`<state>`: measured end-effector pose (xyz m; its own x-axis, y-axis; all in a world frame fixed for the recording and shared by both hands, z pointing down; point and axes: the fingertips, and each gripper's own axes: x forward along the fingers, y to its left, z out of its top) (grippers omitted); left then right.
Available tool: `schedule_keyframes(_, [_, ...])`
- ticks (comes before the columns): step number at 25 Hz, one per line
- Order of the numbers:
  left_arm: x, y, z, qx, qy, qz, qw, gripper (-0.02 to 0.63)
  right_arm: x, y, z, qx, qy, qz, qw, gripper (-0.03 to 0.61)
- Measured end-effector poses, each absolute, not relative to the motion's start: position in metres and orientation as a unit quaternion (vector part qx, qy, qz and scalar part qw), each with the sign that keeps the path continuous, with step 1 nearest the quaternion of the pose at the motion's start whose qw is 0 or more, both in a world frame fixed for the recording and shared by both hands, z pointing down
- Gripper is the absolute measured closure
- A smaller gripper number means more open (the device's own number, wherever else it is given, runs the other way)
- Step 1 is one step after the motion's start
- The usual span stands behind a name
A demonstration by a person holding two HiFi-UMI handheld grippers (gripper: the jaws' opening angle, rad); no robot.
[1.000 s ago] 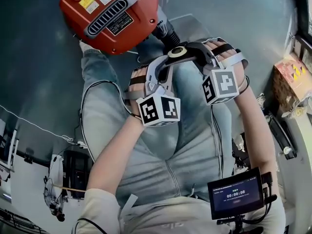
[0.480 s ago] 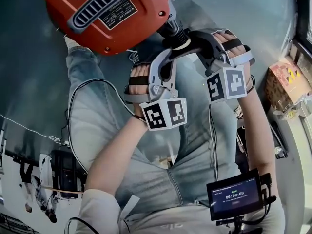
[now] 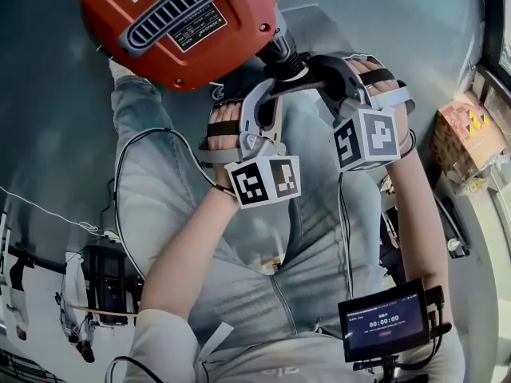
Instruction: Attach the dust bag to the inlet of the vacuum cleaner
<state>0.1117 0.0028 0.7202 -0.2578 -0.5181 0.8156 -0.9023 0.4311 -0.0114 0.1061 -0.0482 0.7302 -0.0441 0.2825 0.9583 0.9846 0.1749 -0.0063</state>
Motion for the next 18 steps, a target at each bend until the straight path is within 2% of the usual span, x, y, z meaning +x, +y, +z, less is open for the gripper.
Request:
schedule_keyframes(3, [0.111, 0.003, 0.718, 0.466, -0.751, 0.235, 0.405, 0.577, 0.106, -0.058, 0.716, -0.535, -0.582, -0.393, 0.47, 0.541])
schedule_keyframes(7, [0.112, 0.001, 0.717, 0.487, -0.735, 0.258, 0.396, 0.577, 0.104, -0.062, 0.714, -0.542, -0.549, -0.458, 0.442, 0.546])
schedule_keyframes(11, [0.12, 0.009, 0.714, 0.519, -0.715, 0.269, 0.383, 0.574, 0.099, -0.057, 0.716, -0.541, -0.565, -0.442, 0.439, 0.56])
schedule_keyframes(15, [0.136, 0.022, 0.734, 0.521, -0.666, 0.27, 0.46, 0.575, 0.095, -0.058, 0.715, -0.531, -0.574, -0.452, 0.43, 0.56])
schedule_keyframes(18, [0.123, 0.031, 0.736, 0.492, -0.681, 0.278, 0.466, 0.597, 0.094, -0.058, 0.714, -0.518, -0.589, -0.459, 0.418, 0.56])
